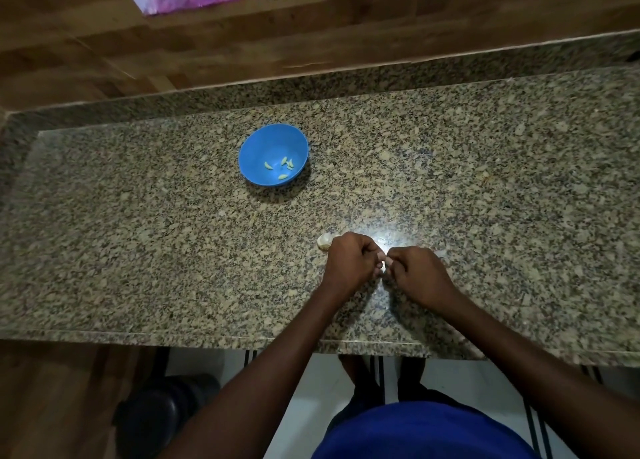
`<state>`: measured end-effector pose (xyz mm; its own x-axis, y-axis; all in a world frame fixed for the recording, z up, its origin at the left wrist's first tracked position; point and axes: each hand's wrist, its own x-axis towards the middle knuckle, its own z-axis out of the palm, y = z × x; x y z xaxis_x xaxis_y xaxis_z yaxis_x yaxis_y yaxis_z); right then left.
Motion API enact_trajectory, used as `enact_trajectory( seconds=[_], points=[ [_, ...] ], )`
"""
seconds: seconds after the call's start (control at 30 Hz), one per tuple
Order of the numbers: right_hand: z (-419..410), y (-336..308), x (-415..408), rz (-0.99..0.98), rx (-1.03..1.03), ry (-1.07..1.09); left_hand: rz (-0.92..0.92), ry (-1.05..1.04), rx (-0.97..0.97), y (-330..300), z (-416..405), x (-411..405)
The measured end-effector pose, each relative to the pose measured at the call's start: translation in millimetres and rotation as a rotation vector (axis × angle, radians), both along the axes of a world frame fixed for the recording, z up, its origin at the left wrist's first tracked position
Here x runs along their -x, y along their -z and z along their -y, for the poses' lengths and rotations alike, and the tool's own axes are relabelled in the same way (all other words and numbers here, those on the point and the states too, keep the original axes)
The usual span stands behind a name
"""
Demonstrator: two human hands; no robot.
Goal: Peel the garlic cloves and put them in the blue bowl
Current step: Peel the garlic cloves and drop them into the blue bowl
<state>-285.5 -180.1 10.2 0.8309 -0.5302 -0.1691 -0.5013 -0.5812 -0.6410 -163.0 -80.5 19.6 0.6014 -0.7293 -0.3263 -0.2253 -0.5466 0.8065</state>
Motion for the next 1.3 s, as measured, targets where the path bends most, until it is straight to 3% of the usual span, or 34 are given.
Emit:
enact_trajectory(
  seconds=[0.13,0.23,0.3,0.37,0.43,0.57,0.63,0.73,0.77,0.8,0.93,1.0,1.07,1.13,1.17,1.3],
  points=[
    [-7.9,10.2,7.5,0.047,0.325,-0.127,-0.338,-0.181,-0.077,-0.2,4.5,-2.2],
    [-7.1,12.4,9.7,0.034,0.464,-0.246,-0.642,-0.367,-0.114,-1.3,6.5,-1.4],
    [-4.4,14.5,10.3,0.049,0.439,-0.258,-0.711,-0.403,-0.106,1.1,5.1,0.8],
    [-0.7,9.1,6.2,0.046,0.17,-0.101,-0.661,-0.35,-0.043,5.2,0.1,4.6],
    [5.8,-1.0,-2.7,0.057,-0.366,0.125,-0.532,-0.283,0.065,7.3,-6.1,9.5],
    [5.7,-6.7,-8.0,0.057,-1.258,0.457,0.033,-0.09,0.195,9.5,-12.6,15.6],
    [7.0,-4.2,-9.7,0.04,-1.531,0.54,0.236,-0.011,0.222,8.1,-13.5,17.7],
    [7.6,-9.1,-12.6,0.041,-1.723,0.6,0.401,0.033,0.209,6.8,-15.3,17.1],
    [6.5,-11.6,-13.3,0.049,-1.67,0.582,0.367,0.001,0.192,6.7,-15.4,16.5],
    [5.2,-12.1,-13.7,0.06,-1.49,0.534,0.264,-0.067,0.164,6.0,-13.9,14.4],
    [2.4,-6.9,-8.6,0.122,-0.294,0.114,-0.514,-0.382,0.117,-3.1,-2.3,0.9],
    [4.0,-2.9,-7.8,0.141,-0.009,0.024,-0.692,-0.426,0.113,-9.5,-1.1,-4.0],
    [3.7,-1.0,-7.3,0.16,0.12,-0.007,-0.786,-0.436,0.103,-13.2,-2.1,-6.4],
    [1.2,-2.4,-6.7,0.185,0.119,0.007,-0.817,-0.437,0.097,-13.6,-3.0,-6.0],
    [-0.4,-4.3,-7.1,0.191,0.006,0.054,-0.797,-0.427,0.104,-14.2,-3.4,-4.6],
    [1.3,-13.8,-15.5,0.12,-0.991,0.467,-0.455,-0.279,0.201,-6.5,-9.6,-0.3]
  ],
)
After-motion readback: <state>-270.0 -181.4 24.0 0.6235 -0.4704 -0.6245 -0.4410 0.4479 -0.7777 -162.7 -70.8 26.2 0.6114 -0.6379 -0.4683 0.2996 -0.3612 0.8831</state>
